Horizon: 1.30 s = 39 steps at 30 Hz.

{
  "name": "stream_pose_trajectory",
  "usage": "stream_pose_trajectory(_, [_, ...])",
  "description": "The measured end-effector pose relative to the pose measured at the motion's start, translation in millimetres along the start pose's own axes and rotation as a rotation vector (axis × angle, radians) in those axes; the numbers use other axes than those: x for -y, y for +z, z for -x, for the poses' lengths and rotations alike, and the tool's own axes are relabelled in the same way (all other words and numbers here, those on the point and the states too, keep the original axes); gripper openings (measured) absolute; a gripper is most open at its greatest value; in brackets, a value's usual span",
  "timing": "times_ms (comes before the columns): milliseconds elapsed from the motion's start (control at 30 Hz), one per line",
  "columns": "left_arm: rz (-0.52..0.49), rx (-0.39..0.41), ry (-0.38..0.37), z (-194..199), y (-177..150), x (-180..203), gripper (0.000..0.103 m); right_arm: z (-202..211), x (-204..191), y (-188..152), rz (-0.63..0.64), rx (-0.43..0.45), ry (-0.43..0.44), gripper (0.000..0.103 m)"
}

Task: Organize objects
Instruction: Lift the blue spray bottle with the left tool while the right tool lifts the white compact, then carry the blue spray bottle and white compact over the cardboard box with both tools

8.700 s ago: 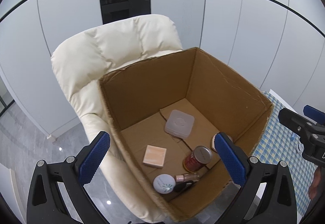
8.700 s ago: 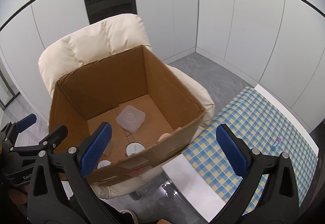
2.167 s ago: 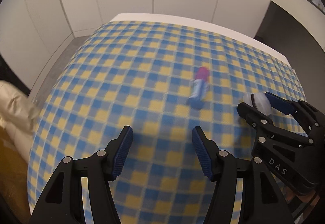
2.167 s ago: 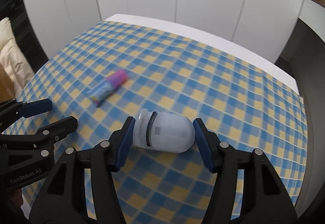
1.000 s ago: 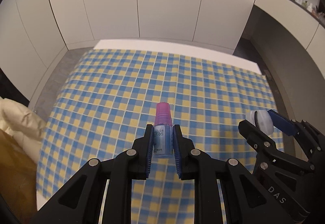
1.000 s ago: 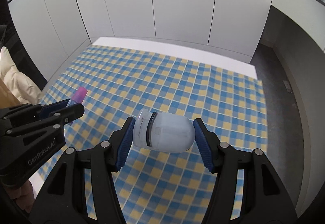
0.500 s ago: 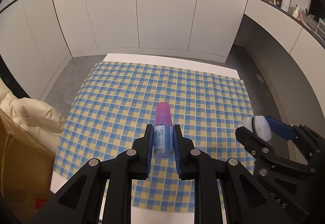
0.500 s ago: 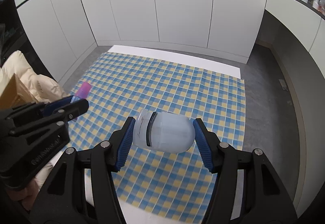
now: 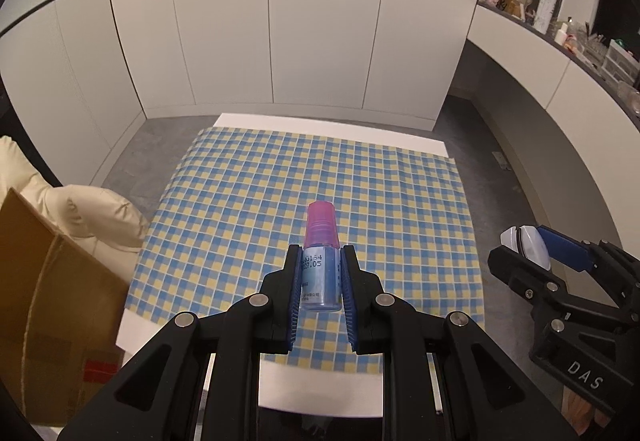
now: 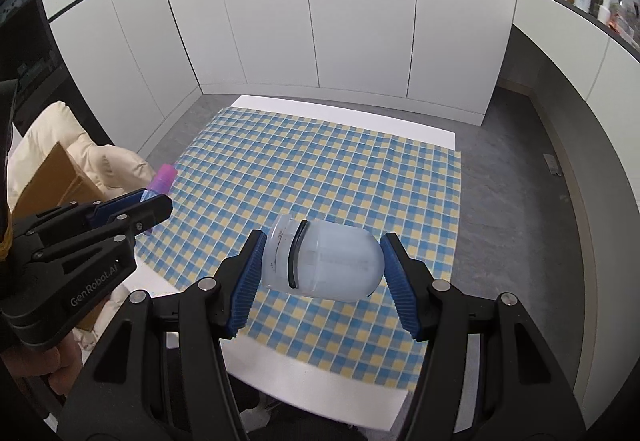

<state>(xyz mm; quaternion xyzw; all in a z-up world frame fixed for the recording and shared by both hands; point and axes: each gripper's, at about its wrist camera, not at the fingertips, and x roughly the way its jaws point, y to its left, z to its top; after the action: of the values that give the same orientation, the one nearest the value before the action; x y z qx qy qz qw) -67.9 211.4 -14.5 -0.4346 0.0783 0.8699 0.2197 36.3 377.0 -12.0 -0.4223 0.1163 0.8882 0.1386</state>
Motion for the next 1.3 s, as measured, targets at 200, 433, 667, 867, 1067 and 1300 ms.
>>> stream_pose_trajectory(200, [0.002,0.049,-0.036,32,-8,4,0.018,28,-7,-9,0.032,-0.01,-0.008,0.061])
stream_pose_trajectory(433, [0.005,0.041,-0.063,37,-21,7,0.018,39,-7,-16,0.057,0.015,-0.002,0.061])
stream_pose_trajectory(667, [0.006,0.043,-0.052,30,-25,2,0.018,30,-4,-15,0.054,0.014,0.004,0.061])
stream_pose_trajectory(867, [0.021,0.038,-0.047,20,-27,-11,0.018,25,-7,-12,0.071,0.025,0.004,0.061])
stream_pose_trajectory(1067, [0.01,0.047,-0.034,14,-25,-15,0.018,15,-6,-3,0.062,0.038,-0.002,0.061])
stream_pose_trajectory(1300, [0.018,0.05,-0.03,6,-26,-30,0.018,7,-16,3,0.069,0.04,-0.012,0.061])
